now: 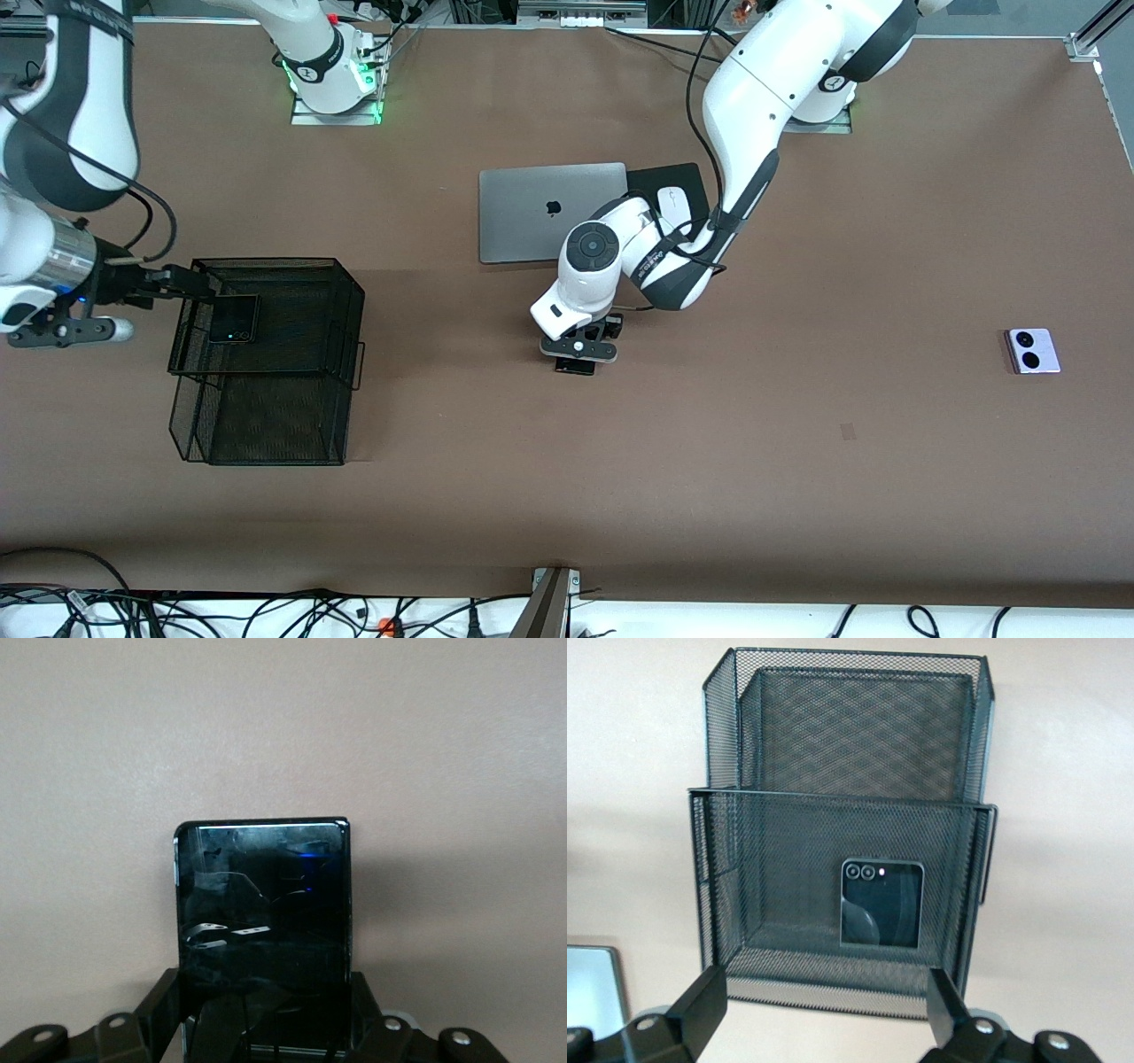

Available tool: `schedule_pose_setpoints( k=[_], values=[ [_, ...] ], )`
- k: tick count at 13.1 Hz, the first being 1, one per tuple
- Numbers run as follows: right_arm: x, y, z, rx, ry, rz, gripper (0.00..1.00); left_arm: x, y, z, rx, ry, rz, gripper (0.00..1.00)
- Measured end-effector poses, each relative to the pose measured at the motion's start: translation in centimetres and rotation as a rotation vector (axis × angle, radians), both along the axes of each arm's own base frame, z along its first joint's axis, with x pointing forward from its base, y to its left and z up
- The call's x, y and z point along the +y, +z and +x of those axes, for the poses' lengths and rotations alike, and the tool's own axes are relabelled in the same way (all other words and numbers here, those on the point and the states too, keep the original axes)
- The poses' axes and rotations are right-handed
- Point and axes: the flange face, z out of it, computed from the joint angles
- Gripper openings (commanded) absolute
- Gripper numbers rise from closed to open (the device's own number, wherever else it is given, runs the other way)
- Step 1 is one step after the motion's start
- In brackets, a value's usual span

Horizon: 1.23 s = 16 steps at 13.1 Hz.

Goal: Place phones with both arms
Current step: 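Set the tall black phone down beside the laptop with the left gripper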

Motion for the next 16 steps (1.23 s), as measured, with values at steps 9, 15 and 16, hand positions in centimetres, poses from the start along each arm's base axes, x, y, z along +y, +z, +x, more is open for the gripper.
schedule_pose_setpoints(
  k=[9,15,16],
  values=[
    [2.4,2.9,0.0,0.036,-0.047,-0.031,1.0,0.5,2.0,1.7,-0.037,0.024,0.005,1.0],
    [6.0,2.6,0.1,0.03,-0.058,-0.043,1.0,7.3,17.7,4.3,0.02,0.126,0.158,1.0],
    [8.1,2.6,0.1,0.018,-0.071,-0.049,1.0,9.2,20.3,4.6,0.03,0.154,0.182,1.0]
  ],
)
